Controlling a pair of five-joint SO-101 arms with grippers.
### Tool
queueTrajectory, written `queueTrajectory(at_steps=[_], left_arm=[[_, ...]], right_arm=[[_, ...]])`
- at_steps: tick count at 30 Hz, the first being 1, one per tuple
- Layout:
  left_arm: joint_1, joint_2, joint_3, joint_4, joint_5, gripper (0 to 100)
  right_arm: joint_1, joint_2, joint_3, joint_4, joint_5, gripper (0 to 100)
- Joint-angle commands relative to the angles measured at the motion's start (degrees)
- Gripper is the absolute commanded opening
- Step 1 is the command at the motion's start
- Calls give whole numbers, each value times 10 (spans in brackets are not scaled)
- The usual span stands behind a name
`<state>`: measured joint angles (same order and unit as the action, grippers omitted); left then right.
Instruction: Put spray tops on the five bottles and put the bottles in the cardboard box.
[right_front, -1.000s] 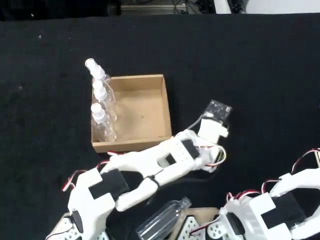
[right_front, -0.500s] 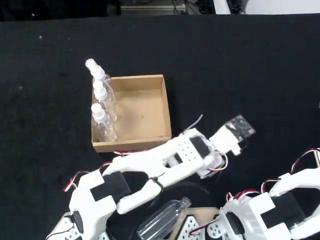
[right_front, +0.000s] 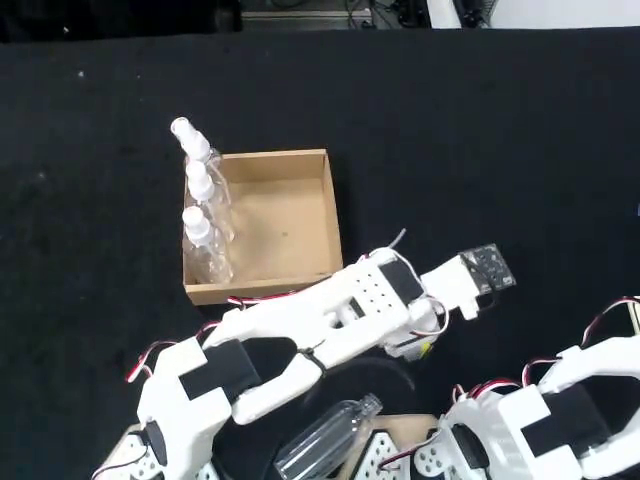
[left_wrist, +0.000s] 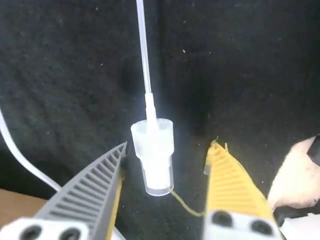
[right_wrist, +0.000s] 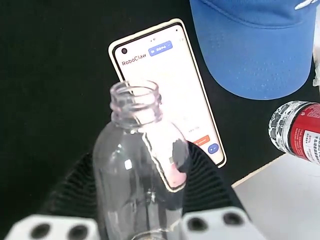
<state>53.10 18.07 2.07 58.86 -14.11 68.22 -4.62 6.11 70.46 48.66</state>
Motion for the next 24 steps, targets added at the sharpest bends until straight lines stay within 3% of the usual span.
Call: queueTrajectory(at_steps=[1,5,10,18,24], left_arm=[[15,-12,-22,33,1,212],[33,-6,-20,39,26,205],[-7,-4,7,6,32,209],[-40,-6,21,2,2,207],[-44,0,4,-48,-33,207]], right_arm=[[18,0,-40,-10,2,11],[18,0,-40,-9,2,11],[18,0,-38,-6,17,11],[18,0,-36,-6,21,11],[19,-3,-36,-6,23,11]])
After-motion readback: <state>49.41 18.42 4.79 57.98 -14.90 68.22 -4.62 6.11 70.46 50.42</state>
